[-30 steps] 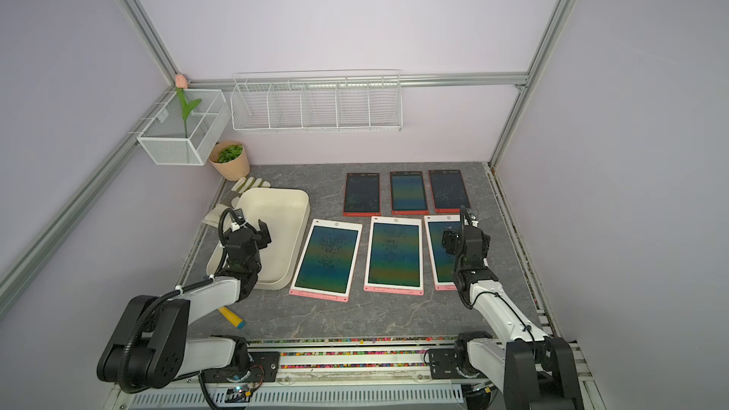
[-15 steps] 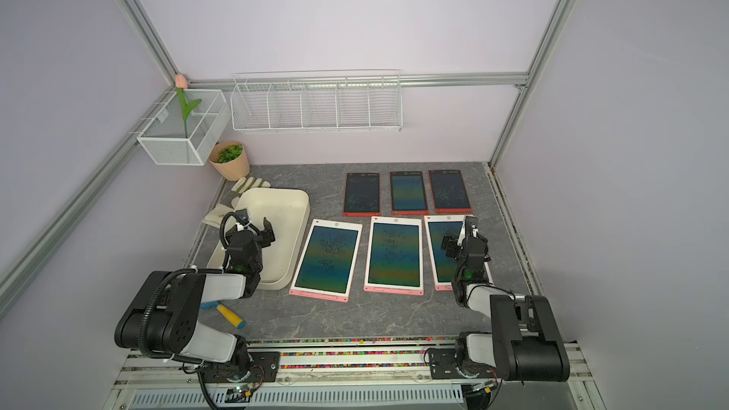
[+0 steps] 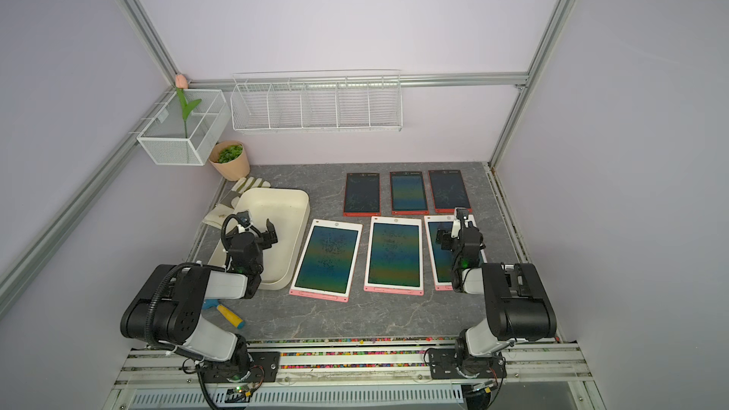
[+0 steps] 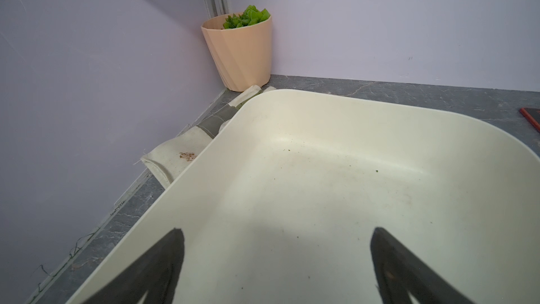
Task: Take out the writing tablet from the storage box
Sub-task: Reset both arms
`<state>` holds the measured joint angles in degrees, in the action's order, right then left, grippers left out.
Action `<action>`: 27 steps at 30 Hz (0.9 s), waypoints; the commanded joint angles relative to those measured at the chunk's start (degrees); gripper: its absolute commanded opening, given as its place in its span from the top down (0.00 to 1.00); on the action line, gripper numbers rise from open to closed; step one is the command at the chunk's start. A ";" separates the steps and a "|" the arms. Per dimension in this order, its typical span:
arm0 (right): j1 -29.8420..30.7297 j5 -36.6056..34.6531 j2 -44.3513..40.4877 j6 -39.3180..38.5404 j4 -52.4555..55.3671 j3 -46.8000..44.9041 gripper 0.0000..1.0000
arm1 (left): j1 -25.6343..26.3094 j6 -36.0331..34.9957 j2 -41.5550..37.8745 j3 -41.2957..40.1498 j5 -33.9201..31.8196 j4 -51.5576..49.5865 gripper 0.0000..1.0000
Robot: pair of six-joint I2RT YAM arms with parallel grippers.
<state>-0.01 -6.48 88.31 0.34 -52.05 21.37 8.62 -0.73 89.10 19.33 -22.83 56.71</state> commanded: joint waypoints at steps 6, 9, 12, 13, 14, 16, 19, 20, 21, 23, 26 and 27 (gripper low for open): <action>0.07 0.86 -0.30 -2.12 1.31 0.32 0.11 | -0.43 -0.39 0.20 0.38 0.33 1.30 0.01; 0.03 0.87 -0.32 -2.15 1.45 0.34 0.11 | -0.44 -0.43 0.20 0.37 0.36 1.30 0.01; 0.02 0.94 -0.54 -2.02 1.89 0.36 0.11 | -0.45 -0.38 0.20 0.42 0.40 1.30 0.01; 0.03 0.99 -0.44 -2.03 1.74 0.40 0.11 | -0.44 -0.47 0.20 0.36 0.38 1.30 0.01; 0.01 0.94 -0.49 -2.03 1.76 0.37 0.11 | -0.40 -0.46 0.20 0.41 0.35 1.29 0.01; 0.06 0.94 -0.48 -2.01 1.78 0.43 0.11 | -0.45 -0.41 0.20 0.36 0.34 1.29 0.01; 0.06 0.95 -0.47 -2.01 1.78 0.42 0.11 | -0.44 -0.40 0.20 0.36 0.40 1.29 0.01; 0.01 0.95 -0.51 -2.01 1.77 0.42 0.11 | -0.45 -0.36 0.16 0.36 0.34 1.24 0.01; 0.01 0.97 -0.45 -2.01 1.78 0.38 0.11 | -0.40 -0.42 0.20 0.31 0.41 1.29 0.01; 0.03 0.97 -0.48 -2.01 1.78 0.43 0.11 | -0.45 -0.45 0.20 0.42 0.38 1.29 0.01; 0.02 0.97 -0.48 -2.01 1.78 0.43 0.11 | -0.45 -0.41 0.20 0.36 0.39 1.26 0.01; 0.05 0.94 -0.48 -2.01 1.78 0.43 0.11 | -0.45 -0.41 0.20 0.33 0.41 1.30 0.01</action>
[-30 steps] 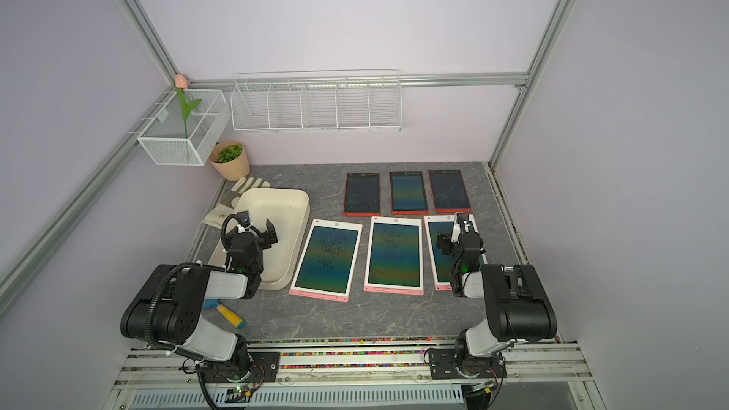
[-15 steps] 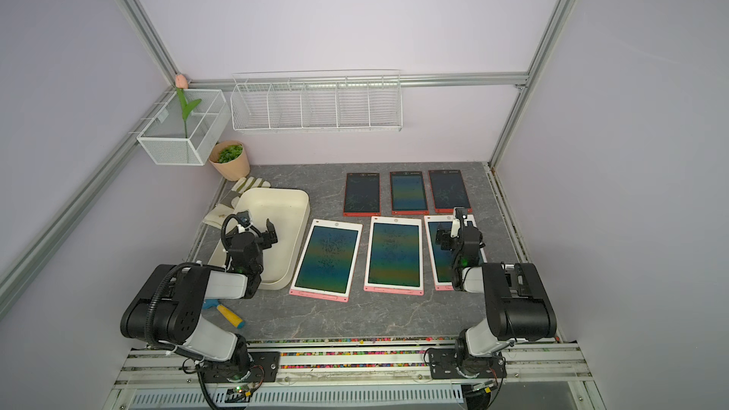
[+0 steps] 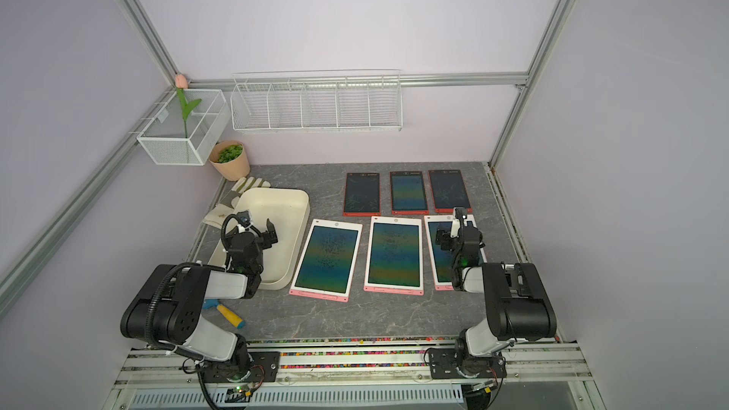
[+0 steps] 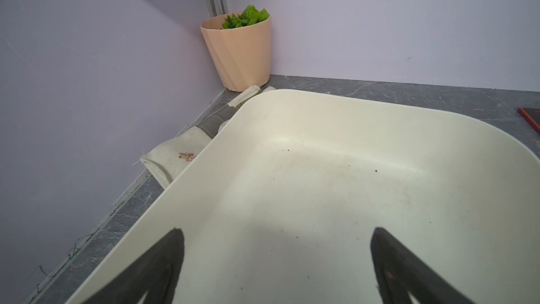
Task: Take out the writing tablet from the storage box
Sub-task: Reset both arms
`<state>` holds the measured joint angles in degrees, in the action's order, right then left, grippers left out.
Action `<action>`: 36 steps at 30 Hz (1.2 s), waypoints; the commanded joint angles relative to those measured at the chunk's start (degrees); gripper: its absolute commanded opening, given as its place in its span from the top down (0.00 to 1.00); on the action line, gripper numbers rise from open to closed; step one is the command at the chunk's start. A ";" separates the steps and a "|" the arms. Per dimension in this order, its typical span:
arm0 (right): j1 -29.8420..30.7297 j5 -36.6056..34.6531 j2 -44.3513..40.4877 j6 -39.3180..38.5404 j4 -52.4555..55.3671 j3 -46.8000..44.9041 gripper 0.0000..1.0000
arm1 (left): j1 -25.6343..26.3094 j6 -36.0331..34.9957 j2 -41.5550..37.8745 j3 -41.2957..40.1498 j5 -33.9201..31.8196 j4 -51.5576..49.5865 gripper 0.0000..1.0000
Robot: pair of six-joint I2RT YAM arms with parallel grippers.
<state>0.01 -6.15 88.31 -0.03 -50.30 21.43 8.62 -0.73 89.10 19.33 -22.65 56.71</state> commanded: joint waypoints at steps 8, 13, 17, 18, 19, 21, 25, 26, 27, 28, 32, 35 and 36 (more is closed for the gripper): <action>0.01 0.62 -0.50 -1.64 0.03 0.31 0.11 | -0.45 -0.46 0.20 0.42 0.22 1.30 0.01; 0.06 0.62 -0.51 -1.64 0.04 0.35 0.11 | -0.42 -0.34 0.24 0.44 0.21 1.29 0.01; 0.02 0.62 -0.51 -1.66 0.03 0.38 0.11 | -1.08 -0.08 0.10 1.36 1.57 -0.81 0.01; 0.03 0.62 -0.46 -1.64 0.04 0.31 0.11 | -1.36 0.10 -0.06 1.62 2.10 -1.56 0.01; 0.00 0.62 -0.44 -1.64 0.03 0.37 0.11 | -1.49 0.25 -0.18 1.80 2.34 -2.02 0.01; 0.04 0.62 -0.50 -1.64 0.03 0.30 0.11 | -1.56 0.32 0.01 1.85 2.45 -2.02 0.01; -0.01 0.67 -0.50 -1.64 0.04 0.33 0.11 | -1.59 0.25 -0.06 1.85 2.43 -2.04 0.01; -0.01 0.62 -0.51 -1.64 0.03 0.37 0.11 | -1.59 0.23 -0.04 1.84 2.51 -2.04 0.01; 0.03 0.62 -0.45 -1.64 0.04 0.35 0.11 | -1.59 0.27 -0.04 1.84 2.44 -2.04 0.01; 0.02 0.62 -0.51 -1.64 0.03 0.35 0.11 | -1.59 0.33 -0.07 1.85 2.53 -2.04 0.01; -0.01 0.65 -0.51 -1.64 0.03 0.30 0.11 | -1.59 0.30 0.00 1.76 2.48 -1.97 0.01; 0.07 0.64 -0.50 -1.64 0.03 0.35 0.11 | -1.58 0.30 -0.05 1.76 2.44 -1.86 0.01; 0.02 0.64 -0.50 -1.64 0.07 0.34 0.11 | -1.59 0.32 -0.06 1.75 2.45 -1.86 0.01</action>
